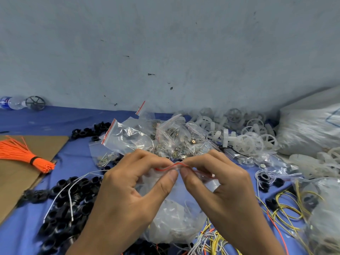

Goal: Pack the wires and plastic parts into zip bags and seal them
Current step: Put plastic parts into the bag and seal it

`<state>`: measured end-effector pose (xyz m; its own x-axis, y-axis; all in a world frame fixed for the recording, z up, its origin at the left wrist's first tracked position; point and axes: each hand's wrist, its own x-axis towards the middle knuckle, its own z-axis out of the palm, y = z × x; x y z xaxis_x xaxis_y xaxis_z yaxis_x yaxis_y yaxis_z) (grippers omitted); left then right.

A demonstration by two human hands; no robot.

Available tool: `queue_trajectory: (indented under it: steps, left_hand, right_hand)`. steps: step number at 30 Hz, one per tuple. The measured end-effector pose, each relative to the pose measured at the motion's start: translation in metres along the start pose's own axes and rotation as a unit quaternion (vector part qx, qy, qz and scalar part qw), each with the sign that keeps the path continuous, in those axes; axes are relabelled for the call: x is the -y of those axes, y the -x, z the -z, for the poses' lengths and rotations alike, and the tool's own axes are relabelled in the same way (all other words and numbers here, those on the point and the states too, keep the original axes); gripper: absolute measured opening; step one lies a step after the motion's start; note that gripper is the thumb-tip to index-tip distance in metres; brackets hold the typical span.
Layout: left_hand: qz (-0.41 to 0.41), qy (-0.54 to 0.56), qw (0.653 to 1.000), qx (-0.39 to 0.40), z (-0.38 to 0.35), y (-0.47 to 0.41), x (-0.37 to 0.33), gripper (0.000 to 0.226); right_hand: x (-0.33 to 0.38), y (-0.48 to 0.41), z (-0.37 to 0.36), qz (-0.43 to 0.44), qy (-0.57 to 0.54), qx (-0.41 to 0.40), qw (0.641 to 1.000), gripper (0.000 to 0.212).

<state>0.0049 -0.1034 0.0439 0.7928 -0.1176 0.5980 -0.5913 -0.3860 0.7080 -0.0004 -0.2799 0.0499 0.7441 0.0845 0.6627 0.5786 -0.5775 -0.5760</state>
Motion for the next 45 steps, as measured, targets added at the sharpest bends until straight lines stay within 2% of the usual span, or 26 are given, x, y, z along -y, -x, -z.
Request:
queue_trajectory:
  steps: [17,26,33,45]
  left_hand:
    - [0.002,0.016,1.0,-0.015,-0.003,0.001,-0.001,0.005]
    - [-0.005,-0.03,0.999,-0.026,0.006,-0.001,0.001,0.005]
    - [-0.009,-0.052,0.998,-0.042,0.012,-0.002,0.007,0.01]
    - [-0.027,-0.106,0.991,-0.083,0.024,-0.006,0.014,0.003]
  right_hand:
    - [0.008,0.0,-0.003,0.011,0.027,-0.013,1.0,0.012]
    - [0.005,-0.001,0.004,0.007,0.029,-0.021,0.999,0.003]
    - [0.004,-0.001,0.007,-0.007,0.019,-0.02,1.0,0.004]
    - [-0.004,-0.003,0.014,-0.008,0.042,-0.036,0.998,0.005]
